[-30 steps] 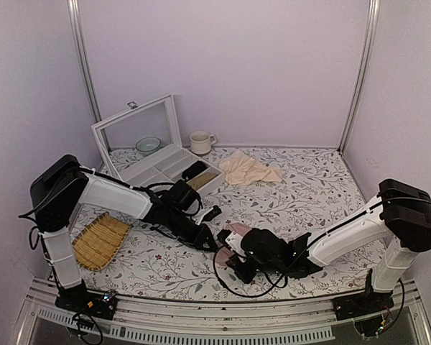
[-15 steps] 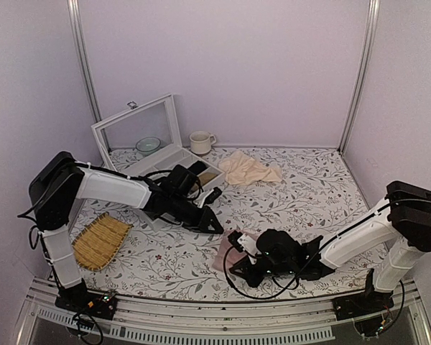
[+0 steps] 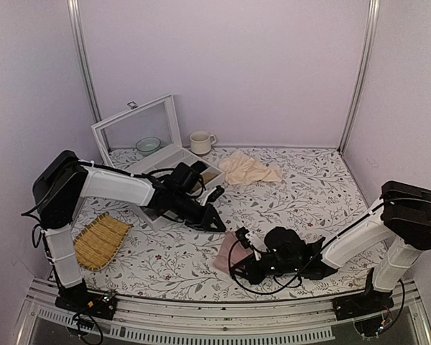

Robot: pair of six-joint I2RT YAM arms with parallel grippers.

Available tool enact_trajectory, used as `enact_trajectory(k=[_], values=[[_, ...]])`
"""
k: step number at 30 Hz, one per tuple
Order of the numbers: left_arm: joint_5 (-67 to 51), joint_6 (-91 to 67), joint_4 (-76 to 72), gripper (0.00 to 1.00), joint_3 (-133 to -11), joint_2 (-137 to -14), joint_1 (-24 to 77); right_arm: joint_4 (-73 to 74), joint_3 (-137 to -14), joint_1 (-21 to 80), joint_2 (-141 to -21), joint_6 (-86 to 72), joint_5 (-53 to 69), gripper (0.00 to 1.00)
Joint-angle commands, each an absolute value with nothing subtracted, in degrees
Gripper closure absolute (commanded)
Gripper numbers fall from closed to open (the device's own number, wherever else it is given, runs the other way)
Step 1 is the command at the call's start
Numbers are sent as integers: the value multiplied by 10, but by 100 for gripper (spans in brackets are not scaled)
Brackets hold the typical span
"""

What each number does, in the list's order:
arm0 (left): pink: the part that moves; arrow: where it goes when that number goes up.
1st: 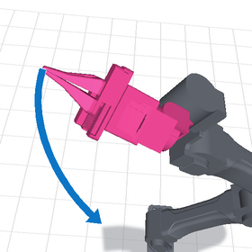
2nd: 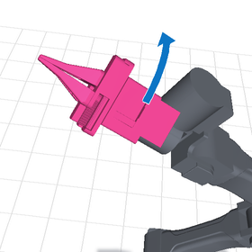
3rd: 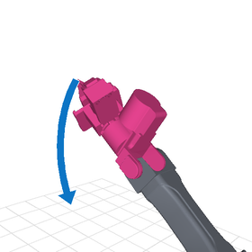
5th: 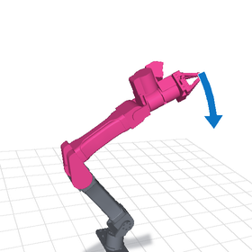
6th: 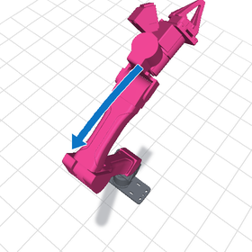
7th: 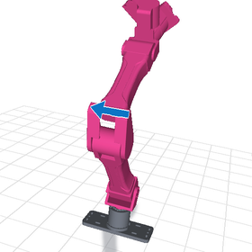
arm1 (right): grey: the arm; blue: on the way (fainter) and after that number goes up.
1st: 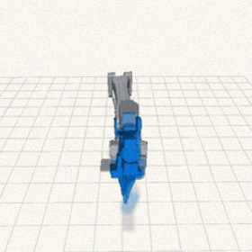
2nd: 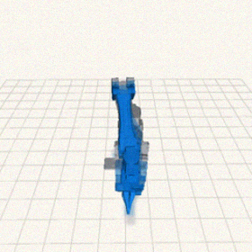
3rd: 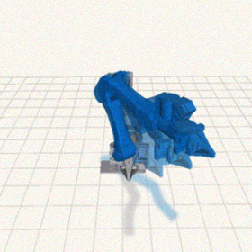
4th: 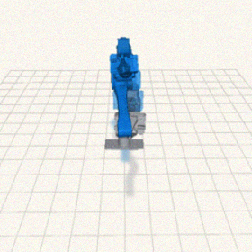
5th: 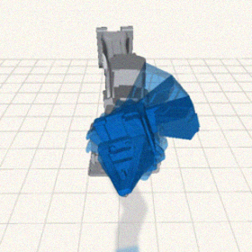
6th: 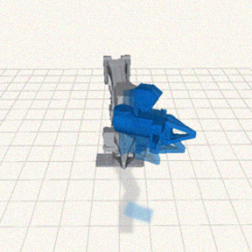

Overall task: Roll the underwear
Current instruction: Roll the underwear at the center of the board.

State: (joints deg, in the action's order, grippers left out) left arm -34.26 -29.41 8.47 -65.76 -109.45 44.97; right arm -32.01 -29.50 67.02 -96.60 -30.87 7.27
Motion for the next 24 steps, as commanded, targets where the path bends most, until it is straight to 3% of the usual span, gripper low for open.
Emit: enact_trajectory(k=[1,15,24], values=[[-350,-281,97,81,-673,-1107,445,-281,-277,667,-1008,-349,103,100],[-406,-246,110,85,-692,-1141,446,-330,-247,656,-1021,-367,127,100],[-392,-240,132,85,-702,-1148,446,-397,-231,633,-1059,-407,204,100]])
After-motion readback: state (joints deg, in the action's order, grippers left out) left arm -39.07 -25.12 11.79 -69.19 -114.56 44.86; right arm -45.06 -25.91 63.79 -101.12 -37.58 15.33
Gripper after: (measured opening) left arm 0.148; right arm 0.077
